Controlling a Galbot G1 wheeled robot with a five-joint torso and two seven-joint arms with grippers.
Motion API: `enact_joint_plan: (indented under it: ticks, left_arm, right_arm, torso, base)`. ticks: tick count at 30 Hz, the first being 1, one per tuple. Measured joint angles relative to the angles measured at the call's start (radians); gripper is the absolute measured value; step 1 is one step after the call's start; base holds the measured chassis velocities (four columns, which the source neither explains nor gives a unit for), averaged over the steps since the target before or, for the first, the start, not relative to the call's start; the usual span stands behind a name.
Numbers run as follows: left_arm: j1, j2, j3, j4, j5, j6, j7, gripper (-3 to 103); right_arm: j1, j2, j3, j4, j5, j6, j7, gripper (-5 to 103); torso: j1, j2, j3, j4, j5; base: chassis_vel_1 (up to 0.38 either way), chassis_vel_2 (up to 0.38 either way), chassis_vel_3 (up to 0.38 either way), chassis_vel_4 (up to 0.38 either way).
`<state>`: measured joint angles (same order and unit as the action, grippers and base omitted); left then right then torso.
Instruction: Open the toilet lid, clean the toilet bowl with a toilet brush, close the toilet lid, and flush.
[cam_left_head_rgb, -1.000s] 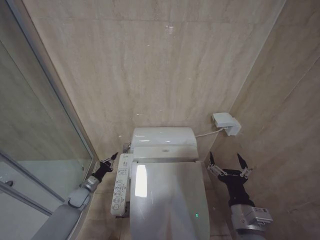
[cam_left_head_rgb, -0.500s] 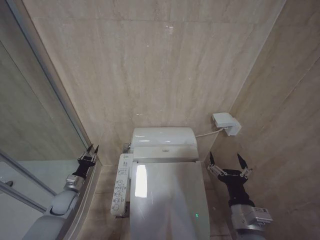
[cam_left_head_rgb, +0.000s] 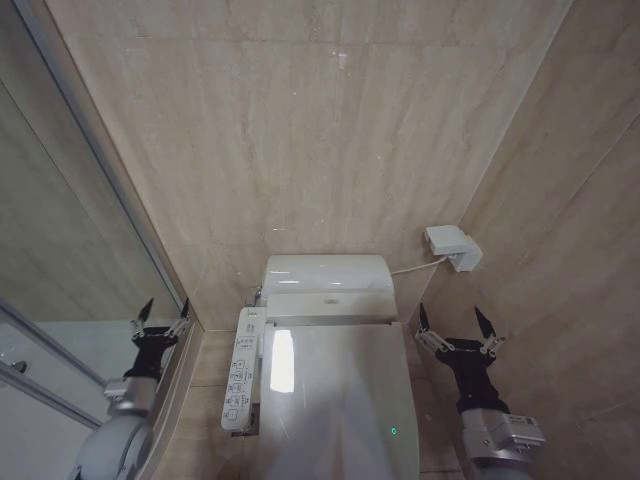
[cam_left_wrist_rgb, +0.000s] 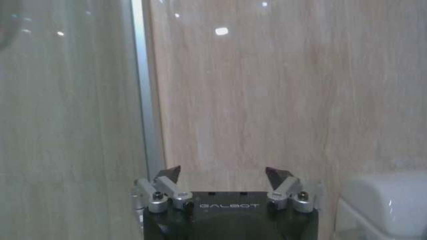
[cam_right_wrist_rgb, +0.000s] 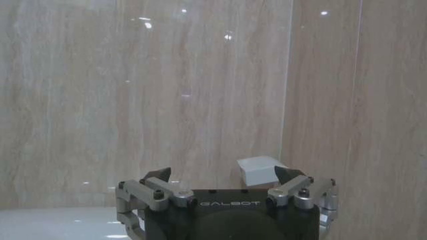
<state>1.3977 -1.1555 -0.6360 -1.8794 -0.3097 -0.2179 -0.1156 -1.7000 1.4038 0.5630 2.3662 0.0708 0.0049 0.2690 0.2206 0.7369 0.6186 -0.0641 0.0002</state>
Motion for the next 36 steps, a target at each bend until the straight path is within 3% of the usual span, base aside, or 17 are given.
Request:
enact_joint_plan:
  ticks: [1,7,8,17,36]
  left_arm:
    - [0.032,-0.01,-0.014,-0.032,-0.007,0.001,0.002,92]
    - [0.161,-0.033,-0.033,-0.125,-0.008,-0.007,0.012,92]
    - [0.195,-0.043,-0.038,-0.146,-0.001,-0.011,0.012,100]
    - [0.332,-0.122,-0.086,-0.238,0.019,-0.052,0.005,100]
    - [0.394,-0.177,-0.083,-0.305,0.016,-0.122,0.042,100]
  right_arm:
    - [0.0,0.0,0.0,0.0,0.0,0.0,0.0,100]
    - [0.0,0.0,0.0,0.0,0.0,0.0,0.0,100]
    - [0.0,0.0,0.0,0.0,0.0,0.0,0.0,100]
    - [0.0,0.0,0.0,0.0,0.0,0.0,0.0,100]
    - [0.0,0.0,0.0,0.0,0.0,0.0,0.0,100]
  torso:
    - [0.0,0.0,0.0,-0.0001,0.0]
    - [0.0,0.0,0.0,0.0002,-0.0002]
    - [0.0,0.0,0.0,0.0002,-0.0001]
    - [0.0,0.0,0.0,0.0002,0.0]
    - [0.0,0.0,0.0,0.0001,-0.0002]
  base:
    - [0.0,0.0,0.0,0.0]
    - [0.0,0.0,0.0,0.0]
    - [0.0,0.0,0.0,0.0]
    - [0.0,0.0,0.0,0.0]
    - [0.0,0.0,0.0,0.0]
